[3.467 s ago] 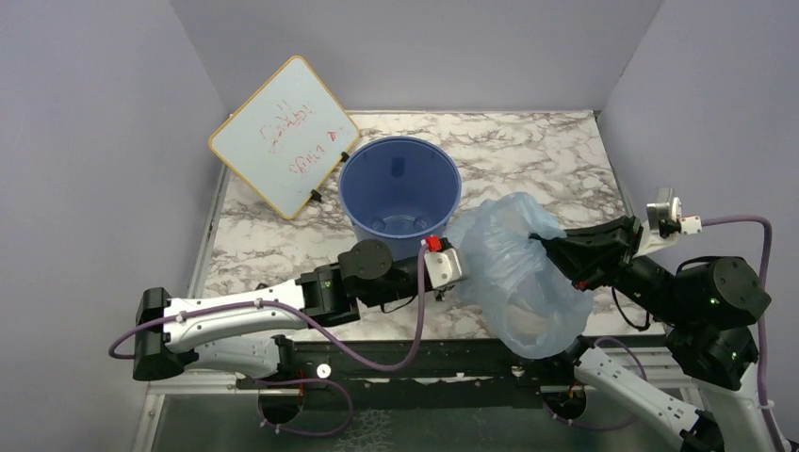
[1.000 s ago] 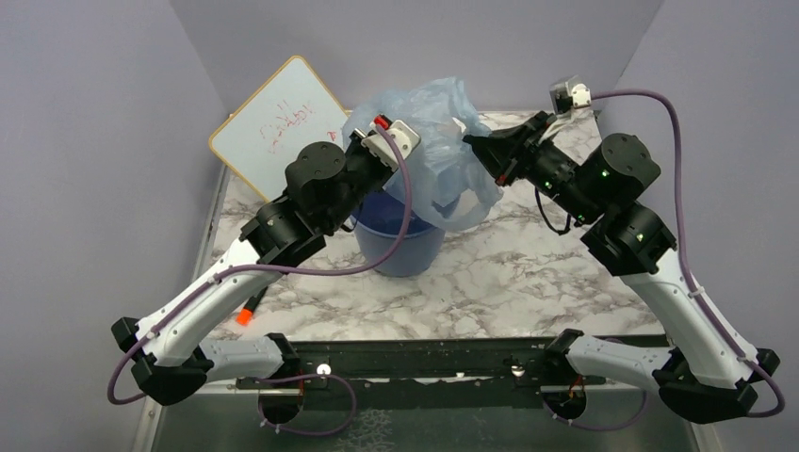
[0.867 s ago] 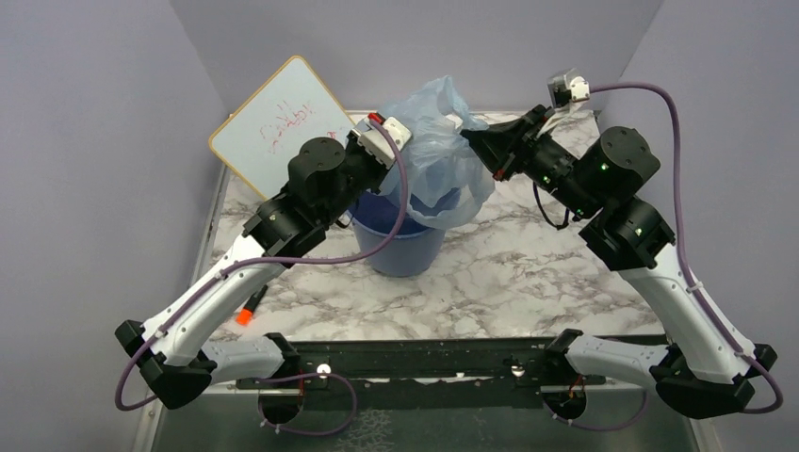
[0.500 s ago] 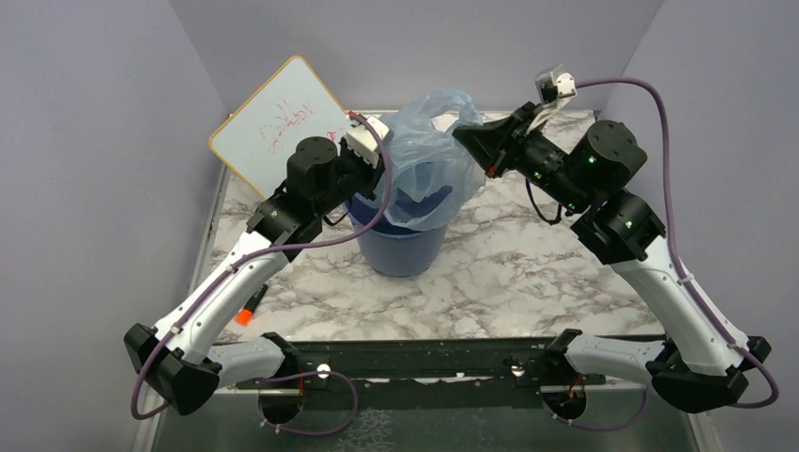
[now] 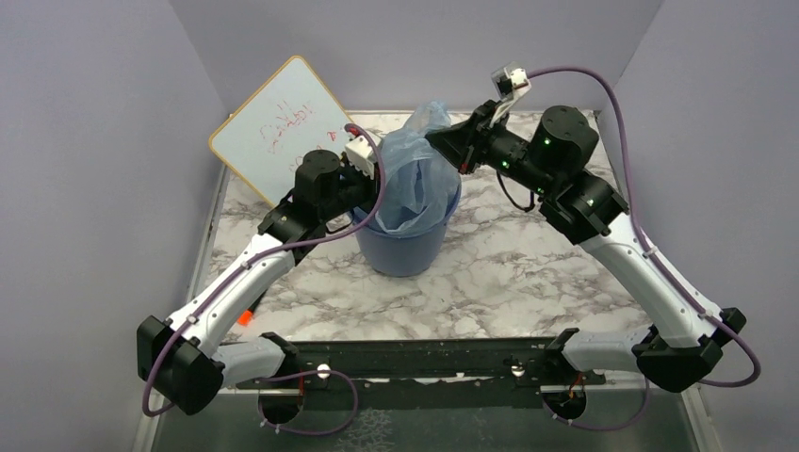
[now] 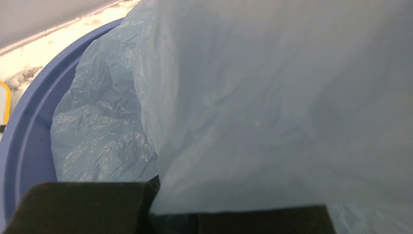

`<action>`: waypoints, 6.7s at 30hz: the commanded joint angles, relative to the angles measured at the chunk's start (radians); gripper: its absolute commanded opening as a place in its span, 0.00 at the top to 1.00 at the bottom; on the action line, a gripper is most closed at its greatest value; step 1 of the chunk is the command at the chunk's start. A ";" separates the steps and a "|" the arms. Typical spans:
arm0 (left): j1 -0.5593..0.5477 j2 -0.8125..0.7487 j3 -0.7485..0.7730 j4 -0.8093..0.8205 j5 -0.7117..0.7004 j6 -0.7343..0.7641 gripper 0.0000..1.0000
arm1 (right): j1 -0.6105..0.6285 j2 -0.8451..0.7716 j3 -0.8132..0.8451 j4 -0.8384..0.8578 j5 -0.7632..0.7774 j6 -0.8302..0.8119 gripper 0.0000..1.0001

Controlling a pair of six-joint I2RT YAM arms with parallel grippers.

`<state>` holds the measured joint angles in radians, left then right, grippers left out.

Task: Put the trash bags into the trash bin
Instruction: Place the trash bag in the trash bin.

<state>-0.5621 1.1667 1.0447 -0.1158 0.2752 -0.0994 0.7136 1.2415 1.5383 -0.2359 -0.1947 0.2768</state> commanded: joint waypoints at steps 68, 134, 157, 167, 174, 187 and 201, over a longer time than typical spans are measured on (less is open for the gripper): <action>0.006 -0.178 0.013 -0.374 -0.433 -0.060 0.06 | 0.124 0.788 0.096 -0.497 0.262 -0.208 0.99; -0.215 -0.289 0.001 -0.184 -0.447 -0.178 0.10 | 0.124 -0.070 -0.184 -0.125 0.285 0.068 0.99; -0.215 -0.166 0.040 0.009 0.244 0.367 0.05 | 0.124 -0.098 -0.221 -0.081 0.114 0.053 0.95; -0.216 -0.076 0.068 -0.022 0.182 0.334 0.51 | 0.124 -0.083 -0.209 -0.095 0.048 0.029 0.95; -0.217 -0.119 0.057 0.012 -0.032 0.219 1.00 | 0.124 -0.135 -0.221 -0.117 0.110 0.021 0.83; -0.217 -0.221 -0.044 0.086 -0.061 0.020 1.00 | 0.124 -0.231 -0.302 -0.112 0.108 -0.008 0.84; -0.217 -0.249 -0.014 -0.031 -0.073 0.066 0.93 | 0.123 -0.164 -0.259 -0.169 0.086 -0.022 0.57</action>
<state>-0.7792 0.9474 1.0092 -0.1158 0.2520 -0.0437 0.8318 1.0931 1.2423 -0.3580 -0.1097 0.2867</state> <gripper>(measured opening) 0.178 0.313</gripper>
